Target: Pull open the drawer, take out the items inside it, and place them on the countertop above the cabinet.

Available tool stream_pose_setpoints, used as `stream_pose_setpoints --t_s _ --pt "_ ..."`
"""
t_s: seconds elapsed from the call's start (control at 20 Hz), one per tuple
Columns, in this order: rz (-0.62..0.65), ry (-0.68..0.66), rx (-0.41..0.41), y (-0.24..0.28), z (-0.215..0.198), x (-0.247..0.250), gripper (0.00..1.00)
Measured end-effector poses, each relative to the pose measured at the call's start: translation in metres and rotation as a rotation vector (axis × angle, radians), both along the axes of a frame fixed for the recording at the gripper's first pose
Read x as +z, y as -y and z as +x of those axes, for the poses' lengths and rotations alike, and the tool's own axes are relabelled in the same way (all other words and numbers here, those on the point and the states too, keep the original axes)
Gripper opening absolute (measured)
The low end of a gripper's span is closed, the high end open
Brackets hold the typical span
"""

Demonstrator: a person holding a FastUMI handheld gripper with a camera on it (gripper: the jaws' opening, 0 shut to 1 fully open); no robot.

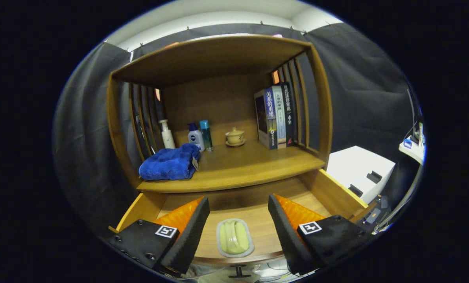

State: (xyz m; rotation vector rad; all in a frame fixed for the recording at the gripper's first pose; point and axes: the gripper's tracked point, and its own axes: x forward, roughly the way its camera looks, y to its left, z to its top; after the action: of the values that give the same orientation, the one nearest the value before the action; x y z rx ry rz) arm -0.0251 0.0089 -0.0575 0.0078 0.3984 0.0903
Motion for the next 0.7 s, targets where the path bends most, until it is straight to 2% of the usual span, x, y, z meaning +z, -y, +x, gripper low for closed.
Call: stream_pose_setpoints --t_s 0.25,0.5,0.7 --pt "-0.035 -0.254 0.014 -0.012 0.026 -0.035 0.98" --pt "-0.027 -0.520 0.043 -0.025 0.024 -0.076 0.99" --pt "-0.071 -0.661 0.050 -0.026 0.026 -0.102 0.95"
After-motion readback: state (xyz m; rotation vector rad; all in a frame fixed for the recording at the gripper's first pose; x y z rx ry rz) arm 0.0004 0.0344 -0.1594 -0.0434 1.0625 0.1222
